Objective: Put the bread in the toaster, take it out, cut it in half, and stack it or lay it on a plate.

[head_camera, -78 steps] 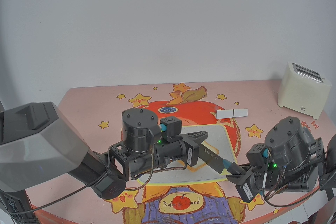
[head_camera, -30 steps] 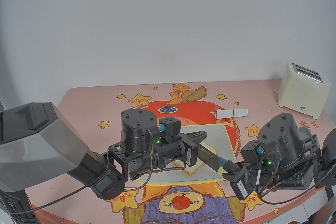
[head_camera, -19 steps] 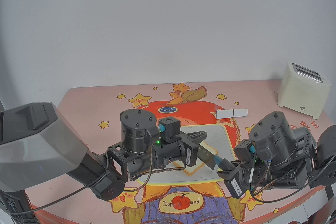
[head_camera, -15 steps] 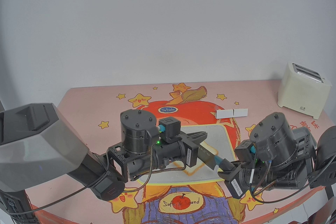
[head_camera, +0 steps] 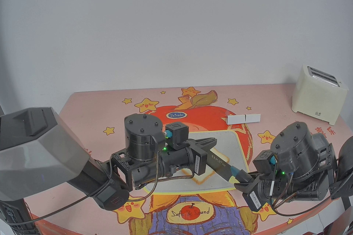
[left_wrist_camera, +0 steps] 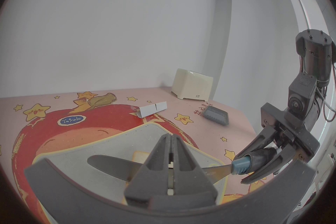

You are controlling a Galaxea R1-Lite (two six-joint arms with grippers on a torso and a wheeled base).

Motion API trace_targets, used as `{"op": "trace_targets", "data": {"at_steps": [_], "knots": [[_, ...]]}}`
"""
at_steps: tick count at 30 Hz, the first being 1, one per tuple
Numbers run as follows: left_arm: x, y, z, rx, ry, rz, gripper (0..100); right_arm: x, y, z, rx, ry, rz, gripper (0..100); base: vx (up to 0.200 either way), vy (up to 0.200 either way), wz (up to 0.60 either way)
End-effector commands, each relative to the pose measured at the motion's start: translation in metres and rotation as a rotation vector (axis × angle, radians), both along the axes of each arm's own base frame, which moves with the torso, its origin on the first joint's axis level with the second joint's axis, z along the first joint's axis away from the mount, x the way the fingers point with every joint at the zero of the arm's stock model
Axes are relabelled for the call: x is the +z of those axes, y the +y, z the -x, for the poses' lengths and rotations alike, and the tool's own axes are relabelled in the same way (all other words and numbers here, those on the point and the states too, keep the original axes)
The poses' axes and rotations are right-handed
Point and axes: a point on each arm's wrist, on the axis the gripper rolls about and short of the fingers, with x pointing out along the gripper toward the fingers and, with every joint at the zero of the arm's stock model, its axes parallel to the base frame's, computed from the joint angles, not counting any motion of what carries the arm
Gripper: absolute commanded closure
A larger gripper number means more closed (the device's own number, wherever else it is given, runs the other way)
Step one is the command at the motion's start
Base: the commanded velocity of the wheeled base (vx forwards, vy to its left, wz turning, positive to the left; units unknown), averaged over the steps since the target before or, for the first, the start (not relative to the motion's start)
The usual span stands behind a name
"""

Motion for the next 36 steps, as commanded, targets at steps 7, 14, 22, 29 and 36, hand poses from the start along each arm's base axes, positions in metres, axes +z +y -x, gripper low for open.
{"op": "trace_targets", "data": {"at_steps": [7,14,22,29,36], "knots": [[0.051,0.028,-0.004,0.057,-0.09,0.111,100,0.001,-0.001,0.001,-0.002,-0.002,-0.003,100,0.0,0.0,0.0],[0.075,0.085,-0.004,0.173,-0.15,0.155,100,0.001,-0.001,0.001,-0.002,-0.003,-0.004,100,0.0,0.0,0.0],[0.089,0.163,0.015,0.329,-0.239,0.204,100,0.002,-0.002,0.0,-0.005,-0.006,-0.007,100,0.0,0.0,0.0],[0.079,0.18,0.043,0.313,-0.237,0.196,100,0.002,-0.003,0.002,-0.004,-0.004,-0.005,100,0.0,0.0,0.0],[0.089,0.179,0.041,0.312,-0.309,0.229,100,-0.001,-0.005,0.001,-0.01,0.001,0.001,100,0.0,0.0,0.0]]}}
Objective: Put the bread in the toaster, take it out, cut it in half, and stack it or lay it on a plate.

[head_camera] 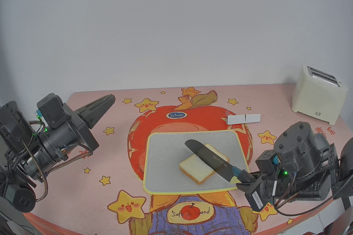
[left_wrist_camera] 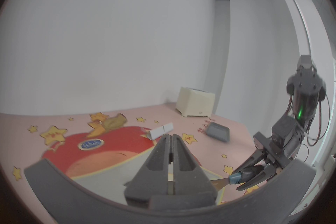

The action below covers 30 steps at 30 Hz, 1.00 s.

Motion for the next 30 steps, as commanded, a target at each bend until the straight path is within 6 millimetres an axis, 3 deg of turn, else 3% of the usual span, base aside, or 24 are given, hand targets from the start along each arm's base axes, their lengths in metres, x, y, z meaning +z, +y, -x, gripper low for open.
{"op": "trace_targets", "data": {"at_steps": [1,30], "knots": [[0.006,0.003,0.003,0.004,-0.025,0.012,100,0.001,-0.001,0.0,-0.002,-0.003,-0.003,100,0.0,0.0,0.0],[0.002,0.002,0.002,0.002,-0.01,0.004,100,0.023,-0.005,0.0,-0.017,-0.093,-0.118,100,0.0,0.0,0.0]]}}
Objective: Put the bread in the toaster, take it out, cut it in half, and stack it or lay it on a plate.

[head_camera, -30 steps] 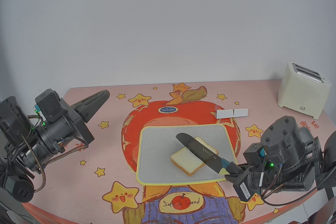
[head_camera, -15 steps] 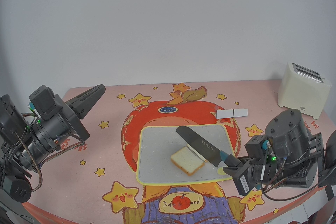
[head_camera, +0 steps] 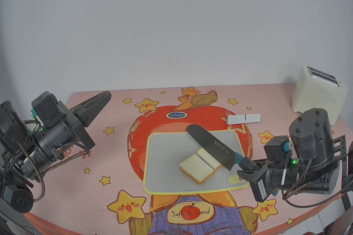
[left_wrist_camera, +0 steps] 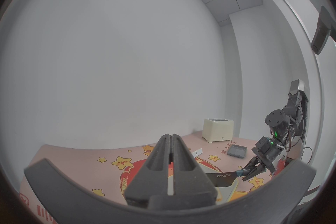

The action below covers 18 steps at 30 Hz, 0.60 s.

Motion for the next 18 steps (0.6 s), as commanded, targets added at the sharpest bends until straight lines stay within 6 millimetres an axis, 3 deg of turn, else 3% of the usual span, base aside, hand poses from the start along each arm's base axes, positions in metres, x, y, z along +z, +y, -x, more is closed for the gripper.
{"op": "trace_targets", "data": {"at_steps": [1,18], "knots": [[-0.0005,-0.0003,-0.0005,0.0,0.001,-0.002,100,0.0029,-0.0012,0.001,-0.001,-0.007,-0.011,100,0.0,0.0,0.0],[0.0029,0.0014,0.0002,0.018,-0.034,-0.014,100,0.0109,-0.0068,0.0018,-0.022,-0.036,-0.033,100,0.0,0.0,0.0]]}}
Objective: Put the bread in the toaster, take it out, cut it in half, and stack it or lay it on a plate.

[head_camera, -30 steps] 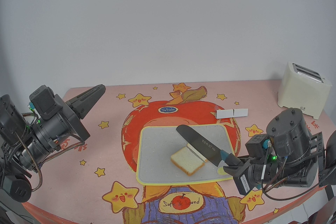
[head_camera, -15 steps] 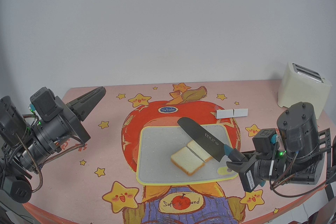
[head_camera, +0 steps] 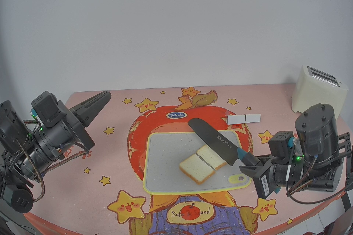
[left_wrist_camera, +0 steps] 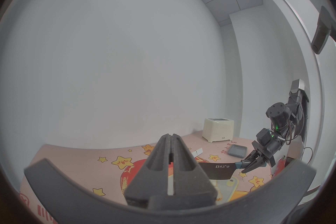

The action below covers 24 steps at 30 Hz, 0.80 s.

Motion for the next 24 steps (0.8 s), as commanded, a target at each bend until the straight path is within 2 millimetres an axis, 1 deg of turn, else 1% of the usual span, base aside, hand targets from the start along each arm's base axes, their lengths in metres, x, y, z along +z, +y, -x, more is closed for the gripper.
{"op": "trace_targets", "data": {"at_steps": [1,3,4,5,6,7,9,10,12,13,14,15,17,18,19,20,22,23,24], "knots": [[0.003,0.002,0.0,0.023,-0.036,-0.014,100,0.005,-0.004,0.002,-0.005,-0.016,-0.018,100,0.0,0.0,0.0],[0.005,0.012,-0.003,0.085,-0.062,-0.029,100,0.008,-0.008,0.003,-0.014,-0.026,-0.027,100,0.0,0.0,0.0],[0.009,0.02,-0.001,0.121,-0.085,-0.028,100,0.01,-0.011,0.003,-0.02,-0.032,-0.033,100,0.0,0.0,0.0],[0.01,0.022,0.0,0.128,-0.09,-0.027,100,0.011,-0.011,0.003,-0.022,-0.033,-0.034,100,0.0,0.0,0.0],[0.017,0.038,0.007,0.209,-0.129,-0.022,100,0.015,-0.015,0.004,-0.03,-0.048,-0.048,100,0.0,0.0,0.0],[0.017,0.045,0.011,0.253,-0.132,-0.023,100,0.018,-0.016,0.004,-0.035,-0.056,-0.057,100,0.0,0.0,0.0],[0.011,0.058,0.02,0.32,-0.121,-0.029,100,0.022,-0.019,0.006,-0.044,-0.072,-0.065,100,0.0,0.0,0.0],[0.007,0.066,0.028,0.351,-0.116,-0.032,100,0.024,-0.021,0.005,-0.057,-0.082,-0.071,100,0.0,0.0,0.0],[0.003,0.077,0.045,0.402,-0.12,-0.031,100,0.025,-0.024,0.004,-0.08,-0.091,-0.069,100,0.0,0.0,0.0],[0.001,0.08,0.05,0.422,-0.119,-0.03,100,0.025,-0.025,0.004,-0.087,-0.093,-0.068,100,0.0,0.0,0.0],[0.001,0.08,0.05,0.422,-0.119,-0.03,100,0.025,-0.025,0.004,-0.087,-0.093,-0.068,100,0.0,0.0,0.0],[-0.006,0.091,0.065,0.506,-0.115,-0.032,100,0.026,-0.028,0.003,-0.109,-0.101,-0.068,100,0.0,0.0,0.0],[-0.012,0.098,0.074,0.579,-0.103,-0.051,100,0.028,-0.029,0.003,-0.115,-0.107,-0.077,100,0.0,0.0,0.0],[-0.015,0.102,0.082,0.622,-0.101,-0.069,100,0.029,-0.029,0.004,-0.118,-0.11,-0.088,100,0.0,0.0,0.0],[-0.015,0.104,0.092,0.645,-0.102,-0.07,100,0.03,-0.029,0.003,-0.127,-0.116,-0.108,100,0.0,0.0,0.0],[-0.015,0.105,0.096,0.653,-0.105,-0.068,100,0.031,-0.029,0.003,-0.13,-0.118,-0.118,100,0.0,0.0,0.0],[-0.02,0.108,0.125,0.66,-0.098,-0.069,100,0.031,-0.028,0.002,-0.145,-0.135,-0.165,100,0.0,0.0,0.0],[-0.02,0.108,0.125,0.66,-0.098,-0.069,100,0.031,-0.028,0.002,-0.145,-0.135,-0.165,100,0.0,0.0,0.0],[-0.023,0.109,0.141,0.665,-0.08,-0.072,100,0.032,-0.028,0.001,-0.151,-0.15,-0.186,100,0.0,0.0,0.0]]}}
